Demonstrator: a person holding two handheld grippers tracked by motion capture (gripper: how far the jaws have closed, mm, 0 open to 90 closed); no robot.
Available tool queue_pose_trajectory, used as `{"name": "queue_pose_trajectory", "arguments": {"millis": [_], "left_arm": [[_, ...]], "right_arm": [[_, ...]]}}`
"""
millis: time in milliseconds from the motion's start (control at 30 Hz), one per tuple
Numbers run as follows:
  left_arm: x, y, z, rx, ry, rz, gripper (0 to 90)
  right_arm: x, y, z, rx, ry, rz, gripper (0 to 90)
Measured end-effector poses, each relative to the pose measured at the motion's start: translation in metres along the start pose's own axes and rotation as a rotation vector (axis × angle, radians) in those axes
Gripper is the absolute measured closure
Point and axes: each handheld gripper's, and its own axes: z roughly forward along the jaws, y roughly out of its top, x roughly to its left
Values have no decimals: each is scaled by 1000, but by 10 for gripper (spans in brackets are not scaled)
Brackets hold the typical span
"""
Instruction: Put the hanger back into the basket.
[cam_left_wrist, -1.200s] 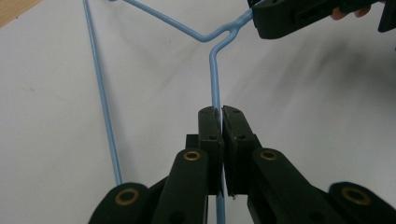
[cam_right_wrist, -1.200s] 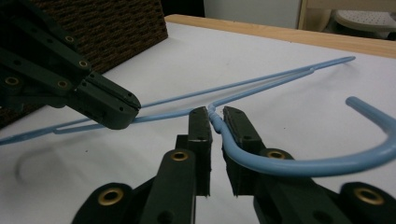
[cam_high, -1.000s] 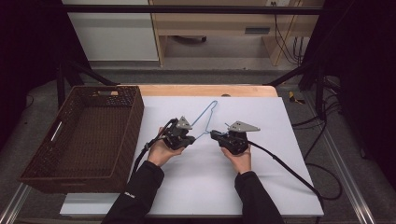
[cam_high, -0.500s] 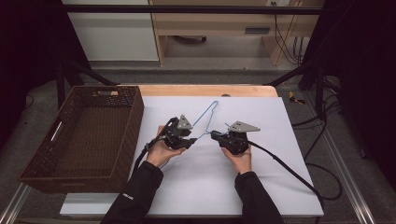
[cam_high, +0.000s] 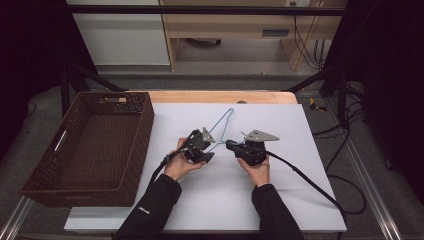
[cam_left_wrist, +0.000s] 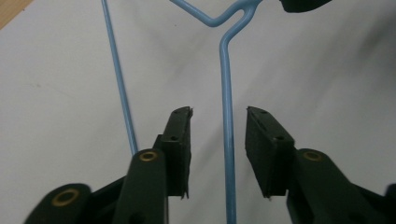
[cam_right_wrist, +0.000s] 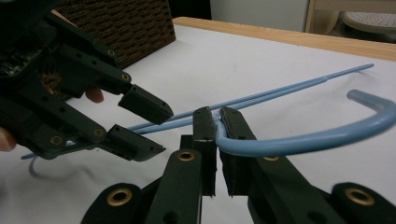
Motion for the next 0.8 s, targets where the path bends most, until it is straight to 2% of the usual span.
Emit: {"name": "queue_pose_trajectory", "arguments": {"millis": [200, 367, 467, 533, 633, 800], "left_arm": [[-4, 2, 0, 6, 6, 32, 850], [-7, 3, -1, -10, 43, 37, 866], [-8, 4, -3, -21, 50, 32, 870], [-8, 5, -5, -33, 72, 27, 871], [-6, 5, -9, -52, 67, 22, 872], [-2, 6, -19, -77, 65, 3, 873]], "right_arm": [[0, 1, -1, -5, 3, 0, 853], [1, 2, -2, -5, -10, 6, 853], [0, 3, -3, -7, -12, 1, 848], [1, 4, -5, -18, -14, 5, 813], [3, 6, -10, -16, -22, -3, 758], [5, 8, -23, 11, -32, -43, 690]]}}
